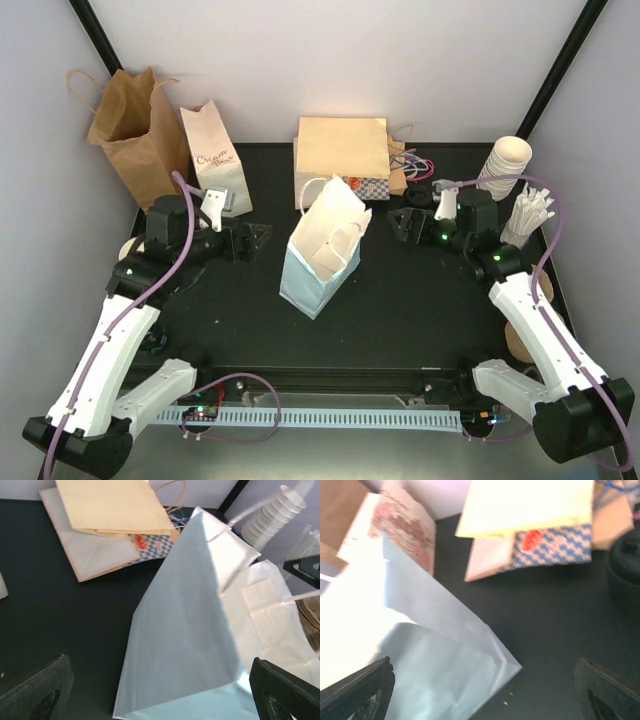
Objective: Pack the takeout coffee
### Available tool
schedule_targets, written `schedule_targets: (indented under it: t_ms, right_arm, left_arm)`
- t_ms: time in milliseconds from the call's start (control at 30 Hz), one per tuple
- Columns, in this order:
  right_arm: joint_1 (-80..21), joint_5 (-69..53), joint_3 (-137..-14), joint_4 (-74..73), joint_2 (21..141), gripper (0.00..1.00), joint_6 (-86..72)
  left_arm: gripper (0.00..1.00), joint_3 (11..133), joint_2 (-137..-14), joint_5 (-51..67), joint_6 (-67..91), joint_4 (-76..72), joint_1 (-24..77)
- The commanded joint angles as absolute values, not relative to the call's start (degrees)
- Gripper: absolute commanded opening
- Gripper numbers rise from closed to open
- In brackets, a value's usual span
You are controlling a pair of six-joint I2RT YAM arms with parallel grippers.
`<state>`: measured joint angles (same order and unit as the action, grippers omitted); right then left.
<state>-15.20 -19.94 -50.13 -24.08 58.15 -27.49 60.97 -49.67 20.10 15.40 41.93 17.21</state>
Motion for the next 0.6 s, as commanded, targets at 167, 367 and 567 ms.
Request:
schedule_targets:
  t_ms: [167,367,567]
  right_arm:
    - [-24.8,-10.7,-59.5,-29.3,57.1,1.0,-24.7]
    - [-25.7,-11.5,-59.7,-30.2,55.9,1.0,-24.2]
    - [-25.8,-12.6,-59.2,-31.0,55.5,1.0,-25.0]
  left_arm:
    - [0.99,62.2,-51.9,33.4,12.2,37.7,17.9]
    - [0.99,65.8,-55.9,28.2,12.1,36.9,20.6]
    - [0.94,69.9,-61.9,22.5,10.4,37.6,24.2]
